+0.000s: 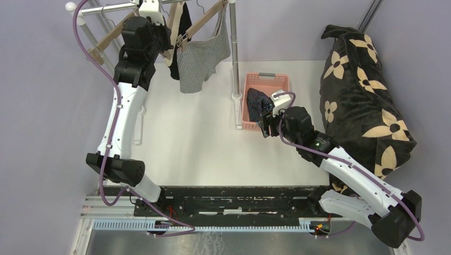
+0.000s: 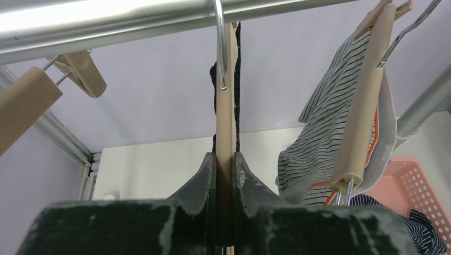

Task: Remove the underwear clipped to the hanger

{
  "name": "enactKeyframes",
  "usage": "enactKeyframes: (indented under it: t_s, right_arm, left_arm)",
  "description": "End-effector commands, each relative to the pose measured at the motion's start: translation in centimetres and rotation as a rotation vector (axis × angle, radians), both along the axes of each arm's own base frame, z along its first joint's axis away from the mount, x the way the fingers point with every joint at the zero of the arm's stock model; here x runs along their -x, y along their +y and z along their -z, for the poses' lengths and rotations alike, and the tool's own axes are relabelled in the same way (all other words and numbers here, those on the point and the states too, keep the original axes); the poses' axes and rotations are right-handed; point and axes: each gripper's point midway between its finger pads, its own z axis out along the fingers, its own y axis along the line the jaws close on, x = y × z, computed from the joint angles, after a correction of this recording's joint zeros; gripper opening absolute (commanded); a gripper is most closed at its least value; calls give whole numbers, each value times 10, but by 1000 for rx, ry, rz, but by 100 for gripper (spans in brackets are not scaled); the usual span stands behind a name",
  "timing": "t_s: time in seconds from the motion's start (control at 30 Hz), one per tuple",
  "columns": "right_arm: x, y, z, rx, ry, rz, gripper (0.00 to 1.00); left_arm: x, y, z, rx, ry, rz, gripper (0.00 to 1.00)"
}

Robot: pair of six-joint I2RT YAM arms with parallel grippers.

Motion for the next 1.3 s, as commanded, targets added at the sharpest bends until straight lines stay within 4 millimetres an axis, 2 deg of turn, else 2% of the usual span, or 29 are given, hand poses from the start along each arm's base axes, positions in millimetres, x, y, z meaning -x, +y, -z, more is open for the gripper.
enactKeyframes:
  t_s: [0.0,0.17,0.47,0.67,0.93,1.27]
  right_arm:
    - [-2,2,-16,-36,-56,4,69]
    - [-2,-1,-10,-22,-50,13,68]
    - [1,-4,-8,-22,-67,9,68]
    - [3,-5,-5,-17,-56,9,68]
    - [2,-2,-6,-29,-48,6,68]
    - [3,4,-20,-69,-49,-7,67]
  left_arm:
    - [2,-3,-20,38,-86,13,3]
    - [4,0,-33,40,-130,3,3]
    - [21,6,-76,67,-264,-8,3]
    - [33,23,-100,43,-332,-83,3]
    - [56,27,-101,3,-346,-71,3]
    - [82,32,-66,-33,-280,-66,3]
